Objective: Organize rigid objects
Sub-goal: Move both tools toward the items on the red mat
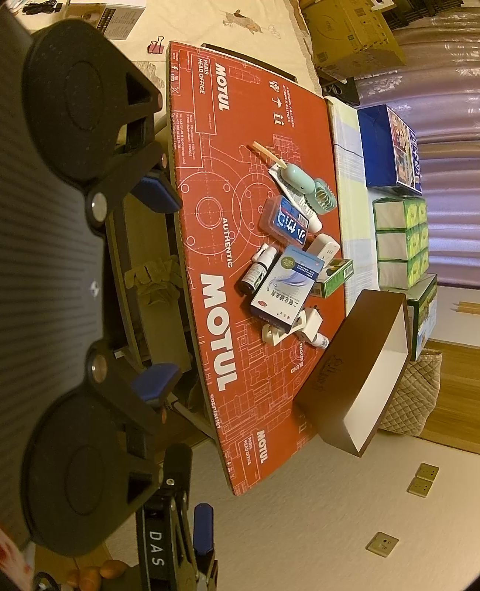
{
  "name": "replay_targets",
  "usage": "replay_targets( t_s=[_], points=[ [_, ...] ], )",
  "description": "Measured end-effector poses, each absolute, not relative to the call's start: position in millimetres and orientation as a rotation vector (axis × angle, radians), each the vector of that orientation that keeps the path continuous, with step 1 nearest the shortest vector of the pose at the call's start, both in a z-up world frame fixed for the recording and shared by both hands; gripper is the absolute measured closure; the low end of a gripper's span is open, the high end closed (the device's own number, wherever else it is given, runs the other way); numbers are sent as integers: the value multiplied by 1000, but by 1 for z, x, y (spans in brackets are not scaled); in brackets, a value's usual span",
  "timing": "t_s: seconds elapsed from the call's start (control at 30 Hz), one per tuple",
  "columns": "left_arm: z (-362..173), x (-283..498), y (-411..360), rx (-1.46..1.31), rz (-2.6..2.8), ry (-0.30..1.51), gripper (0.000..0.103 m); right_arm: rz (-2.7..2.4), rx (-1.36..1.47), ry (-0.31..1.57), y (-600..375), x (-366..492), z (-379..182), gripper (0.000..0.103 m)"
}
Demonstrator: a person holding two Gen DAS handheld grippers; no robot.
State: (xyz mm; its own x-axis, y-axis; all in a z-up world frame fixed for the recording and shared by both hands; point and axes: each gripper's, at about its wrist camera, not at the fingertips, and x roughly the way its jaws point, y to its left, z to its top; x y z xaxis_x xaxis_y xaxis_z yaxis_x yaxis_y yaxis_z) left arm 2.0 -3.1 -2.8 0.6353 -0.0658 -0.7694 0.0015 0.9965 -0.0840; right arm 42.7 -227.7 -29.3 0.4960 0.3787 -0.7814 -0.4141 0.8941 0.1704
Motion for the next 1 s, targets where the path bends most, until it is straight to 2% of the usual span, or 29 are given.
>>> replay_targets(
  t_s=[0.63,1.0],
  points=[
    [3,11,8,-81,-38,876,17,491,-37,923,-224,49,-25,2],
    [-3,14,18,-85,-31,886,16,511,-28,837,-223,49,-26,2]
  ],
)
